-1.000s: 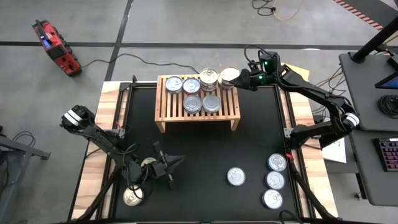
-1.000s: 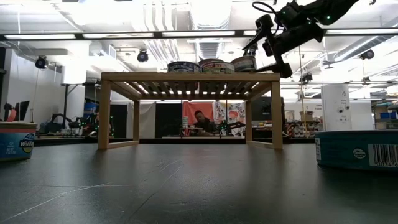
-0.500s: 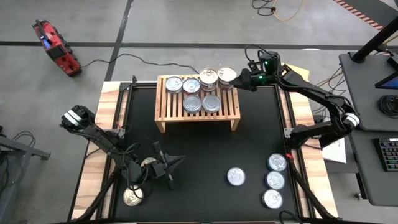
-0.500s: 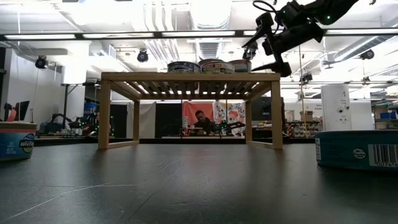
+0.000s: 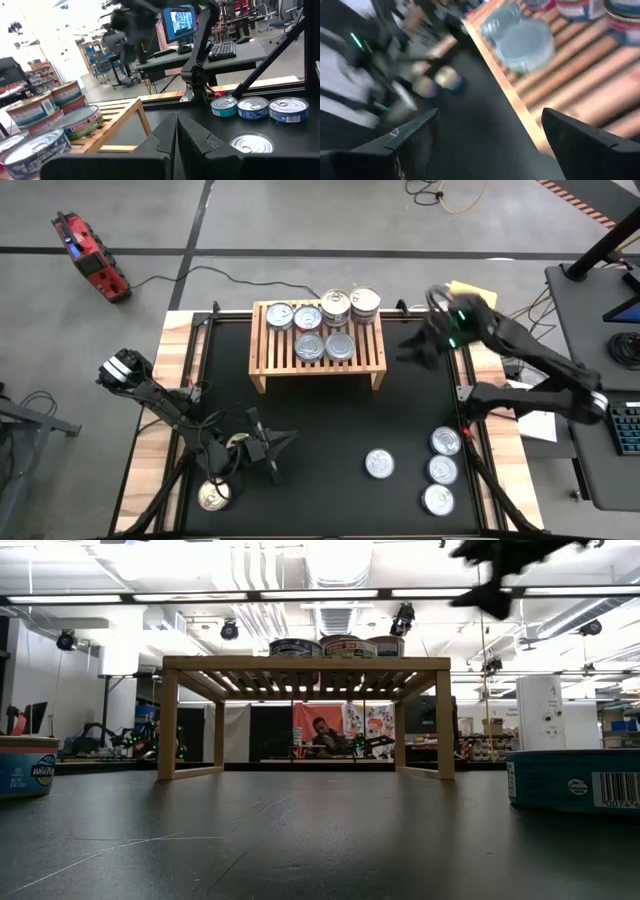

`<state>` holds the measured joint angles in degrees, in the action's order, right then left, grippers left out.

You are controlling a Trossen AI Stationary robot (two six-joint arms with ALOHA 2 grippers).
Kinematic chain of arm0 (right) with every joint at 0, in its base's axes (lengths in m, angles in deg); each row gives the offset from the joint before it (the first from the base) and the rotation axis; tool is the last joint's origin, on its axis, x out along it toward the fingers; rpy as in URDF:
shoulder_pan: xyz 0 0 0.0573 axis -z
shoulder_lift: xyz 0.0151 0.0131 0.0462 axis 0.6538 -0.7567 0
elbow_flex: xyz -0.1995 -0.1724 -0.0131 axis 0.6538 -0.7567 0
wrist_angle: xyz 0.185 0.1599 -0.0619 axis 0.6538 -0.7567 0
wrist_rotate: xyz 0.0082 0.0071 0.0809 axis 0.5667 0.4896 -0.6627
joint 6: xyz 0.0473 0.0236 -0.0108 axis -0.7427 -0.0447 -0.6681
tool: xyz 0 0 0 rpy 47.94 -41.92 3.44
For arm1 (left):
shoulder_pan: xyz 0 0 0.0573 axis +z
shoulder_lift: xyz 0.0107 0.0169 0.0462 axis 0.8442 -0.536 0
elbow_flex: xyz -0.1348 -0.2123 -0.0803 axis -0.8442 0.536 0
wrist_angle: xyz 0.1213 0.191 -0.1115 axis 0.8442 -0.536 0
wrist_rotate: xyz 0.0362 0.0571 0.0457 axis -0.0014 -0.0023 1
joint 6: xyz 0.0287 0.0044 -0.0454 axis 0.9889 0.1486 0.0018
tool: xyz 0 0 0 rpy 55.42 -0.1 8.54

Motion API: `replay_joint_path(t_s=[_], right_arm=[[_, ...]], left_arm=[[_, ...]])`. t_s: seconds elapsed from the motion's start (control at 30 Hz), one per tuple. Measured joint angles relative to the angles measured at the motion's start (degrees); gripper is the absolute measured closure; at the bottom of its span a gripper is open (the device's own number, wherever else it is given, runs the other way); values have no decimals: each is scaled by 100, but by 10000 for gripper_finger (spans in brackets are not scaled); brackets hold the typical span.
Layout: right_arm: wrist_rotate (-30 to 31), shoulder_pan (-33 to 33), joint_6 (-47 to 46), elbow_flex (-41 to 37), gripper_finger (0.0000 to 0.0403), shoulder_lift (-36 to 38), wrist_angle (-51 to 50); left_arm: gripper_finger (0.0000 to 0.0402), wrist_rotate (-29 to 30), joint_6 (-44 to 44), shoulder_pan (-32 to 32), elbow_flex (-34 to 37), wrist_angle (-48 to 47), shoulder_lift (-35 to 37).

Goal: Stack canned seafood by type on shelf
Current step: Put the light green tuna can on the shelf aligned with the other green tuna can

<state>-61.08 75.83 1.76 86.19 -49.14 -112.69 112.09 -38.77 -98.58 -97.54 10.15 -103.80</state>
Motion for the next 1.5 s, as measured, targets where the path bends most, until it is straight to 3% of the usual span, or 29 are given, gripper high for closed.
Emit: replay_joint_path(t_s=[0.1, 0.17, 0.33, 0.57, 0.77, 0.93, 1.07, 1.33, 1.5], right_arm=[[1230, -997, -62, -742, 57, 932, 199], [1673, -1656, -248, -1342, 55, 1490, 810], [1867, -2964, -740, -2722, 56, 2444, 2655], [2628, -4033, -645, -3562, 70, 2410, 3776], [3379, -4776, -257, -4148, 71, 1718, 5431], [3446, -5287, -248, -4333, 61, 801, 6661], [3836, -5635, -646, -4041, 58, -41, 6645], [4086, -6431, -888, -2806, 73, -1989, 6436], [5018, -6895, -1245, -1757, 86, -2955, 5101]], left_arm=[[400, -2, -238, 0, 1, -26, 0], [400, -2, -303, 0, 1, -29, 0], [400, -101, -848, -6, 1, -37, 0], [400, -212, -1452, -9, 1, -77, 0], [400, -245, -2334, -22, 1, -624, 0], [400, -841, -3145, -22, 1, -1337, 0], [400, -1419, -3259, -22, 1, -1455, 0], [400, -1673, -3256, -26, -64, -1740, 0], [400, -1693, -3228, -28, -64, -1846, 0]])
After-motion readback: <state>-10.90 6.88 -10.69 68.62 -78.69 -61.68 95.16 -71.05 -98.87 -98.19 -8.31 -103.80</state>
